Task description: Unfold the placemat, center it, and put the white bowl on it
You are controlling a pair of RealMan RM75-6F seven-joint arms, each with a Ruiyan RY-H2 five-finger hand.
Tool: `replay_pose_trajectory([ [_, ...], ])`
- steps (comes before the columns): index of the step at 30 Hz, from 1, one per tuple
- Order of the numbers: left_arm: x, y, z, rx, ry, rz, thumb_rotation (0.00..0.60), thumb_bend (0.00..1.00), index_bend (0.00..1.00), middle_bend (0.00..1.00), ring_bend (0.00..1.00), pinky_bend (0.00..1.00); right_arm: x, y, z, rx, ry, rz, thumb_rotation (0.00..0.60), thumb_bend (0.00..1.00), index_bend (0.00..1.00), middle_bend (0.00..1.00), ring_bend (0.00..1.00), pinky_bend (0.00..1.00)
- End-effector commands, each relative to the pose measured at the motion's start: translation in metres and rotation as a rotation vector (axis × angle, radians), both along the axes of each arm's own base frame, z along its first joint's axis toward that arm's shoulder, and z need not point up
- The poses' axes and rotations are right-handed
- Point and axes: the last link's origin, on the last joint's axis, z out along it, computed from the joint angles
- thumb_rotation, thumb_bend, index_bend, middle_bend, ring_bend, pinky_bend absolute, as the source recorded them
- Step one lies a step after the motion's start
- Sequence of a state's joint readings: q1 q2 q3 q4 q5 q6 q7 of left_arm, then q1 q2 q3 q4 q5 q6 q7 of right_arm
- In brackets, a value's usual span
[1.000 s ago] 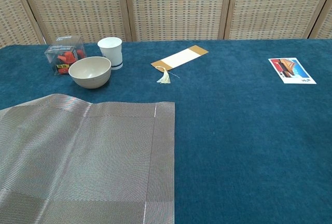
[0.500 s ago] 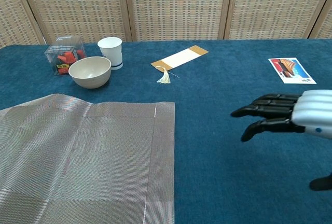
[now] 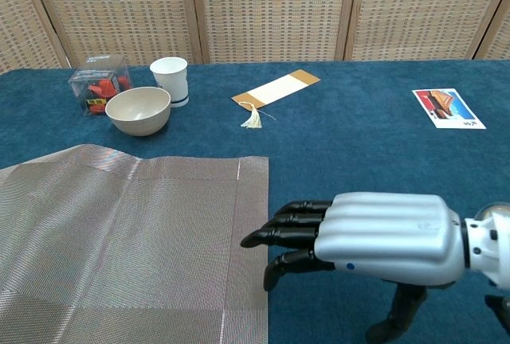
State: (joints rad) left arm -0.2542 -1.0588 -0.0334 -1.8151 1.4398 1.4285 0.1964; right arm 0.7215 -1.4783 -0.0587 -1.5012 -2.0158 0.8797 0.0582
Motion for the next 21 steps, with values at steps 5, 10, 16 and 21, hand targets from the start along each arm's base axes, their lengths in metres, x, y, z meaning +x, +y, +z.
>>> replay_pose_trajectory([
  [5,-0.001,0.002,-0.001,-0.005,-0.005,0.007,0.600,0.00,0.00,0.00,0.00,0.00,0.013,0.004,-0.025,0.031,0.006,0.043,0.600,0.00,0.26,0.02,0.00,0.00],
  [10,-0.002,0.003,-0.001,-0.007,-0.006,0.010,0.600,0.00,0.00,0.00,0.00,0.00,0.028,0.001,-0.034,0.020,-0.019,0.064,0.600,0.00,0.26,0.02,0.00,0.00],
  [16,-0.002,0.004,-0.001,-0.007,-0.009,0.011,0.600,0.00,0.00,0.00,0.00,0.00,0.035,-0.002,-0.048,0.015,-0.005,0.078,0.600,0.00,0.27,0.02,0.00,0.00],
  [21,-0.003,0.004,-0.001,-0.012,-0.012,0.013,0.600,0.00,0.00,0.00,0.00,0.00,0.038,-0.001,-0.057,0.012,0.003,0.084,0.600,0.00,0.27,0.02,0.00,0.00],
])
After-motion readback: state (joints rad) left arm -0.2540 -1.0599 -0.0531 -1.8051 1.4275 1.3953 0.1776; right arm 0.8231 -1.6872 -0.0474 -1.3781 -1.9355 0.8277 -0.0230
